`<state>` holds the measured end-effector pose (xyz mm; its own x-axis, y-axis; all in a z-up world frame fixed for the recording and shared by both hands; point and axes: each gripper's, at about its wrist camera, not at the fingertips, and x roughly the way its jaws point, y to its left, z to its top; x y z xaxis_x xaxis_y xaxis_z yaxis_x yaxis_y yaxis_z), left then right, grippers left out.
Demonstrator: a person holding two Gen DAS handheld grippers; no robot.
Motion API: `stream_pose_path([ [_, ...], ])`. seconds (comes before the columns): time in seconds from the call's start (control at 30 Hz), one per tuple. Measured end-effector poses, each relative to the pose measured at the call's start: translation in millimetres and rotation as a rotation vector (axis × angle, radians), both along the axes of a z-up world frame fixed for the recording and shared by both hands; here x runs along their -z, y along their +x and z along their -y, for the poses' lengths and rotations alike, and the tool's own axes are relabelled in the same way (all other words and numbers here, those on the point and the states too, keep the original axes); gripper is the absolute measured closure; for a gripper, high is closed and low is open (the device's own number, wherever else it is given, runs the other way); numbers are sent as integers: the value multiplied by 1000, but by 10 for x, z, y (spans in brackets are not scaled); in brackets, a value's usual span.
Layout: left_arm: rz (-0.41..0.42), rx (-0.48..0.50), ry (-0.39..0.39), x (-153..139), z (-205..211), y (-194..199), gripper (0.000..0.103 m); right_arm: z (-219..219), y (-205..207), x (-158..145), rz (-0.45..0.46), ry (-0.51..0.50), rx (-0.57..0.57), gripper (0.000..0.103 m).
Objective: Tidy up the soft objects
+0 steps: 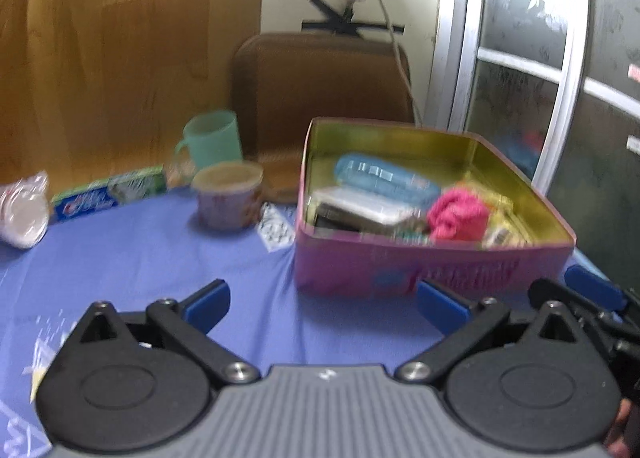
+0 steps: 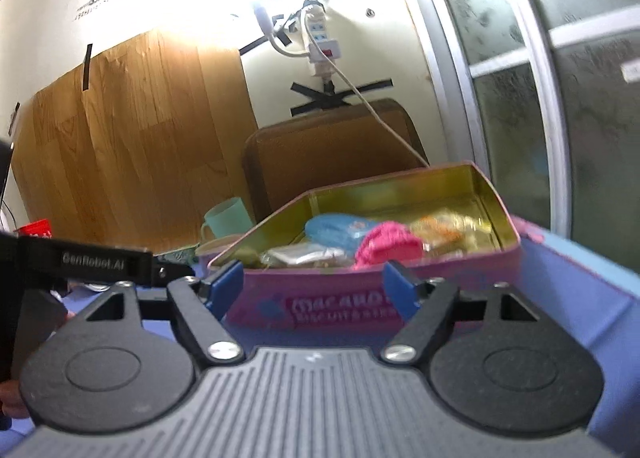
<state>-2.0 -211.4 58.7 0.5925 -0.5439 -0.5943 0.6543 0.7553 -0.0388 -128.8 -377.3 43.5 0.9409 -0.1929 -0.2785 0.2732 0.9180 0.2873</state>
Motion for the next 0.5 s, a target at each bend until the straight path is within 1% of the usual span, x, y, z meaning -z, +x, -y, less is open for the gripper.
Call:
stream_pose_path([
  [0.1,-48,-18,33,78,-92,-81,0,-54,-58,23,-18,58,6,18],
  [0.17,-60,-14,42,115,-142,-133,0,-94,-76,43,-26,105,1,17],
  [0.33,-1,-44,82,152,-242,-273,0,-223,-77,74,-50,163,-18,16],
  [0.4,14,-57,81,154,-289,-292,0,-266,-69,75,-54,170,-25,15],
  [0.5,12,-77,72,159,-350,-290,0,-309,-54,66,-65,162,-27,14],
])
